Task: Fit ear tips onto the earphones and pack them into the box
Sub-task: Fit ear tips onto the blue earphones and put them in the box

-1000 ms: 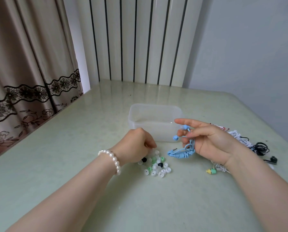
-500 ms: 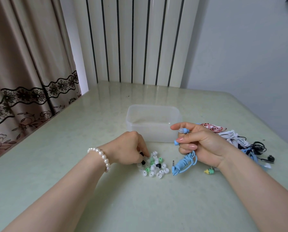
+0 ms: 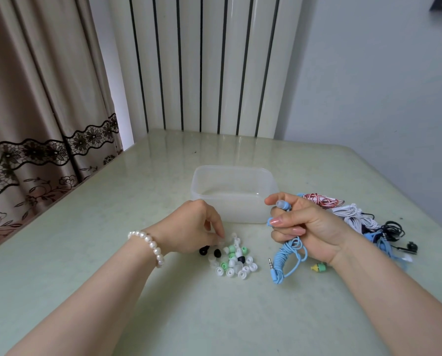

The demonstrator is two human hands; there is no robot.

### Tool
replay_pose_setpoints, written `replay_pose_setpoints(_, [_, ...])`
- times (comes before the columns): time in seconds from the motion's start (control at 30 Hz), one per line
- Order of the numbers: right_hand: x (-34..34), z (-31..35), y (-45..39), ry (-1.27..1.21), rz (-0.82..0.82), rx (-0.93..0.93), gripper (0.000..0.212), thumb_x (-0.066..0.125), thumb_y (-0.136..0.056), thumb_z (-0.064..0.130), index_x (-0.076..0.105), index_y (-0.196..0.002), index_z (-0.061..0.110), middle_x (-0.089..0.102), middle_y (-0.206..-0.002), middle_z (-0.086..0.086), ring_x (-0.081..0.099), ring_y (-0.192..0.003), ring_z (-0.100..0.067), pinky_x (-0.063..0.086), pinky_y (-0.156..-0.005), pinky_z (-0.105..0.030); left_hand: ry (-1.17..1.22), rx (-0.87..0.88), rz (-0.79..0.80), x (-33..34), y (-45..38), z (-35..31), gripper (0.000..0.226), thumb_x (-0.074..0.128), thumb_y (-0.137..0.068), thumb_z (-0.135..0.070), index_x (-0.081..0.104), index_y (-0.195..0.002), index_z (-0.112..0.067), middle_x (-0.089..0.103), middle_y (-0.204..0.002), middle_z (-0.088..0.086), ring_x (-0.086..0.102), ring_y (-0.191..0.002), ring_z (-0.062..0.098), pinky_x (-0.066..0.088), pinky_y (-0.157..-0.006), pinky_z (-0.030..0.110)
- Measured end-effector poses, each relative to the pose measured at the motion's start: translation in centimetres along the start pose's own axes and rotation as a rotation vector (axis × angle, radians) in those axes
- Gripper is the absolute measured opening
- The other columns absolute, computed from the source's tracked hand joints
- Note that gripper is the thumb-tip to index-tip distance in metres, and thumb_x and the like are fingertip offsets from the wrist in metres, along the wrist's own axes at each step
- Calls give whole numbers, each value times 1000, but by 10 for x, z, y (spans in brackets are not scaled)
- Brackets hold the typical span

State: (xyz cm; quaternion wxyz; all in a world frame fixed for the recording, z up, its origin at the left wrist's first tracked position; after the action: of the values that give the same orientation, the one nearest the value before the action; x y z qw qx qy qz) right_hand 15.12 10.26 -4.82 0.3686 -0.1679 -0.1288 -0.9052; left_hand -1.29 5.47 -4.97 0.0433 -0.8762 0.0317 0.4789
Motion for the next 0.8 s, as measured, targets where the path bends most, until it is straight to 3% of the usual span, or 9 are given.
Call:
replay_pose_setpoints(0.07, [2,0,0,-25,28,-12,41,67,-48,-17,60,-81,7,33,-42,5,25,-29,-2,24,-38,-18,214,-18,-96,-7,0,-5,7,71,-77,-10,71,-72,-16,71,-79,0,62,-74,10,49,-67,17])
replay_pose_setpoints(0.17, [4,2,-1,-116,54,-31,49,86,-31,1,67,-75,8,40,-46,1,28,-27,-2,26,-39,-15,705,-96,-214,-6,2,-16,7,69,-78,-1,66,-73,-5,71,-81,15,65,-65,12,52,-62,19])
replay_pose_setpoints(0.33, [5,-2,-2,-161,38,-10,45,86,-35,1,67,-75,9,21,-47,3,28,-27,-4,28,-35,-18,1209,-212,-110,24,5,-40,10,60,-81,7,63,-81,-2,68,-68,7,67,-59,14,54,-56,21])
replay_pose_setpoints(0.47, [7,-2,0,-114,-22,-7,21,60,-62,-9,61,-77,7,22,-41,4,28,-27,-5,25,-38,-15,1316,-185,6,36,6,-49,13,58,-81,4,70,-80,-2,70,-71,8,68,-64,12,54,-63,19])
replay_pose_setpoints(0.53, [8,-2,0,-104,-41,-8,20,51,-65,-7,61,-74,7,22,-42,4,29,-28,-7,26,-38,-15,1328,-188,7,37,5,-48,16,59,-80,5,72,-75,-4,70,-70,8,68,-63,11,54,-62,18])
replay_pose_setpoints(0.8, [7,-3,-4,60,-118,-68,22,58,-59,-4,58,-79,6,56,-57,-6,53,-43,-14,43,-43,-19,1468,-272,-47,37,1,-35,10,58,-80,6,66,-86,5,68,-69,10,65,-60,12,55,-59,18])
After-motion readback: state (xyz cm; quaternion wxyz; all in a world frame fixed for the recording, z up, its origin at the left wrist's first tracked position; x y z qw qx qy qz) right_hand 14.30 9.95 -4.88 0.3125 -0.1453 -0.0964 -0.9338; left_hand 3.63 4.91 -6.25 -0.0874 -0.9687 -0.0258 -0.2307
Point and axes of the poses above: each hand's wrist, its own y-axis away from the middle knuckle, its own x-axis out of the palm, z = x × y, the point moved 6 cm from there along -y, towards the middle knuckle
